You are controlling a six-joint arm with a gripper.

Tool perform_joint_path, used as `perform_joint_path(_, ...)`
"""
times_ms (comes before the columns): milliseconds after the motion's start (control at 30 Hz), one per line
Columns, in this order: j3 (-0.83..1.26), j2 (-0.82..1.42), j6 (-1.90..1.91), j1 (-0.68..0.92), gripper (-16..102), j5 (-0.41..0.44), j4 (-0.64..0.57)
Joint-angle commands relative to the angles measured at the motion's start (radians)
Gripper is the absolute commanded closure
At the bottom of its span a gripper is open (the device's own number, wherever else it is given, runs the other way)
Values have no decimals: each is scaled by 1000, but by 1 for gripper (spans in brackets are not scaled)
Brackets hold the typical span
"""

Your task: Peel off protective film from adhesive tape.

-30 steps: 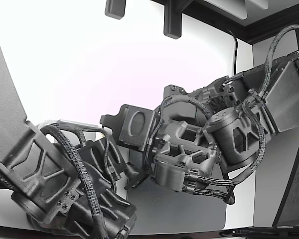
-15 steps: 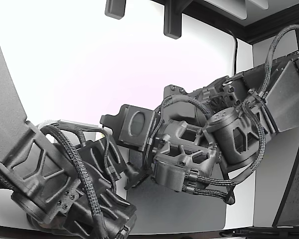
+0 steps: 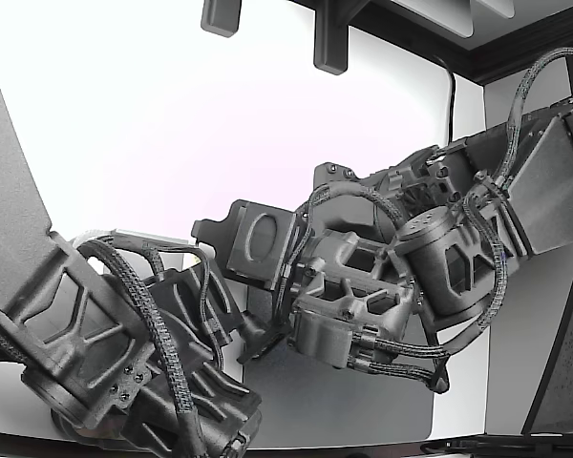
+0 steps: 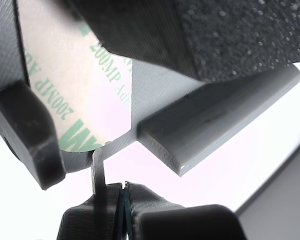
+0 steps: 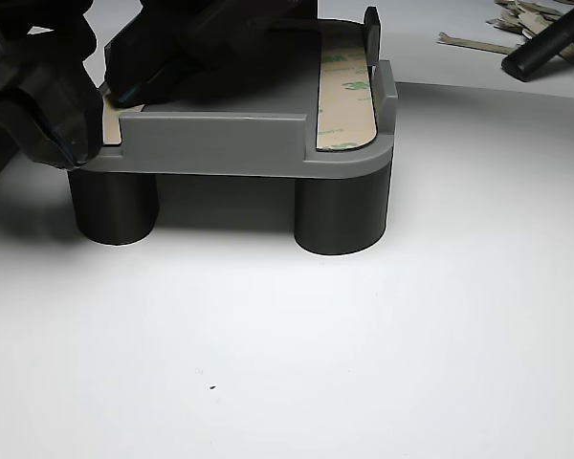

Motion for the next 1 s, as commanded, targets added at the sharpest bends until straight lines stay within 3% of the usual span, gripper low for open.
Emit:
perform_joint_path(0,-31,15,2,-6,97,5,-3)
perform_joint_path(967,-32,15,3,-5,97,8,0)
